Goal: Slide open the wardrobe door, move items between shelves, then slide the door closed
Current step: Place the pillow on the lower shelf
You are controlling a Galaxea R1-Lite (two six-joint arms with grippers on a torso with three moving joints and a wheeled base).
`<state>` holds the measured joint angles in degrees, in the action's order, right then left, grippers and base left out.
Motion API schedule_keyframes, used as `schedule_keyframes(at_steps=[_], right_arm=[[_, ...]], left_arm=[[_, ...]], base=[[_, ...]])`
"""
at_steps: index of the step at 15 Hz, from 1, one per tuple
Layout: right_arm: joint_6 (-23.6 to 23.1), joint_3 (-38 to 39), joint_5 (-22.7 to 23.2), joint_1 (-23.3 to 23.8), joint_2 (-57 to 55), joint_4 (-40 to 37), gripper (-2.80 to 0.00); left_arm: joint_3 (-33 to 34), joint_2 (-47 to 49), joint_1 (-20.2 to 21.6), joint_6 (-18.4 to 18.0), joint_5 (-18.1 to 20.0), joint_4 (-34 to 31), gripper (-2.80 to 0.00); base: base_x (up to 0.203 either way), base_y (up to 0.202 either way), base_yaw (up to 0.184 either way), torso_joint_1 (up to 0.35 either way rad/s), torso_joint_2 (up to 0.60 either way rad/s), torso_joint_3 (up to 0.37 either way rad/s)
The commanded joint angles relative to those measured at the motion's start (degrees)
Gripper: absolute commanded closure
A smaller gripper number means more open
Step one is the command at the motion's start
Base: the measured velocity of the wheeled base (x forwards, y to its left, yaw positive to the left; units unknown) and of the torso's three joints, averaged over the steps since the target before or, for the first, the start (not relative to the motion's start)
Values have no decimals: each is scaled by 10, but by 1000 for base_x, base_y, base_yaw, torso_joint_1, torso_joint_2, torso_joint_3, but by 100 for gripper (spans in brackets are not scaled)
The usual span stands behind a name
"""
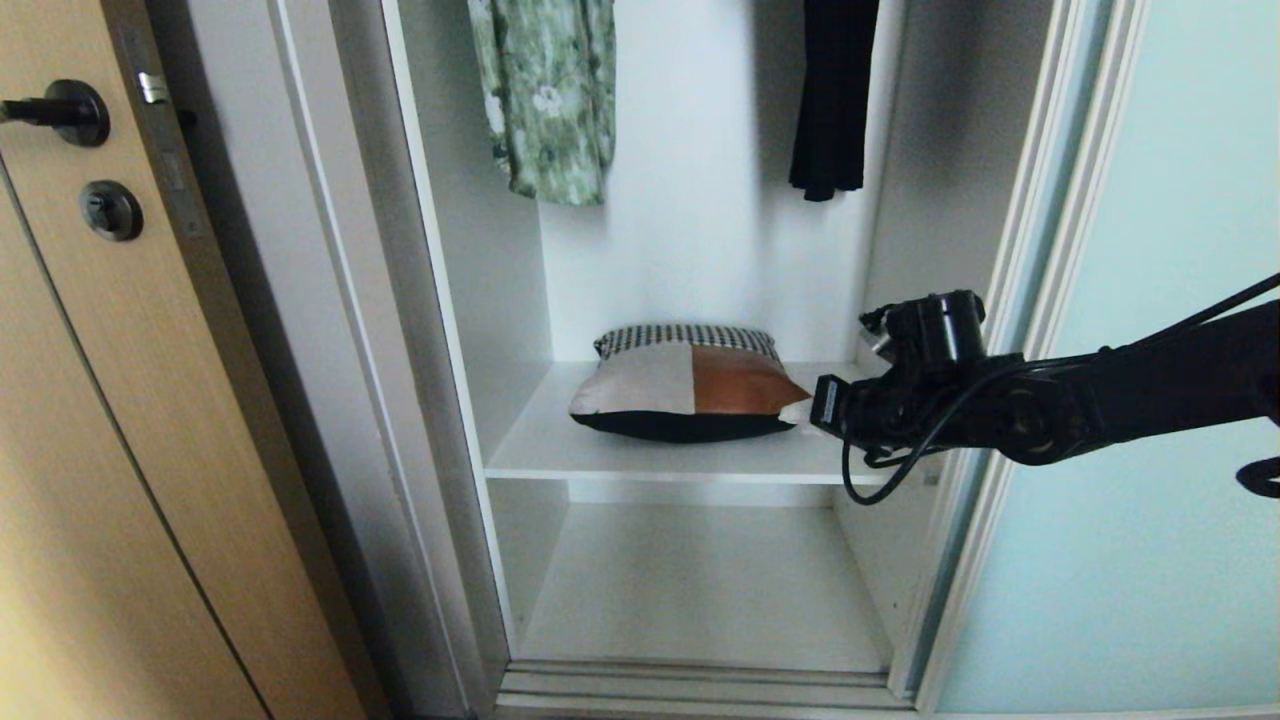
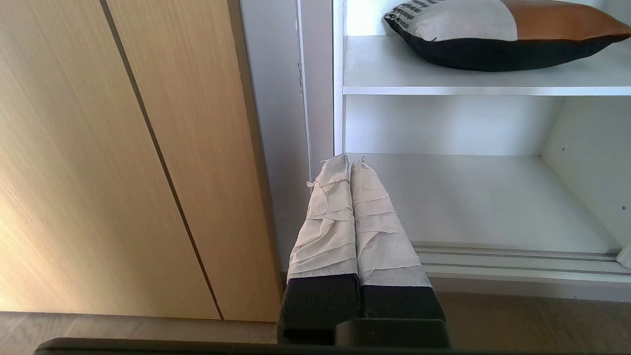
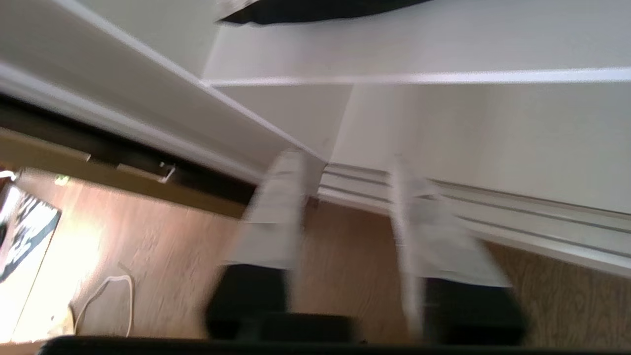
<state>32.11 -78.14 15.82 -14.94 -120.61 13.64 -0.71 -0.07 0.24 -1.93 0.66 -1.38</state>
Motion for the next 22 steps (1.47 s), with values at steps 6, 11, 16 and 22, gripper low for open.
schedule_keyframes(at_steps=[6, 11, 16, 22], right_arm=[[37, -146, 2, 33, -159, 5, -280], [61, -277, -1, 51, -252, -12, -280], [60, -329, -1, 81, -295, -45, -280], [52, -332, 3, 82, -336, 77, -280]], left_arm=[[0, 1, 0, 0, 0, 0, 0], [0, 1, 0, 0, 0, 0, 0], [0, 1, 0, 4, -2, 1, 0], [2, 2, 0, -17, -2, -1, 0]], base=[[0, 0, 0, 0, 0, 0], [0, 0, 0, 0, 0, 0], [0, 0, 0, 0, 0, 0], [0, 0, 0, 0, 0, 0]])
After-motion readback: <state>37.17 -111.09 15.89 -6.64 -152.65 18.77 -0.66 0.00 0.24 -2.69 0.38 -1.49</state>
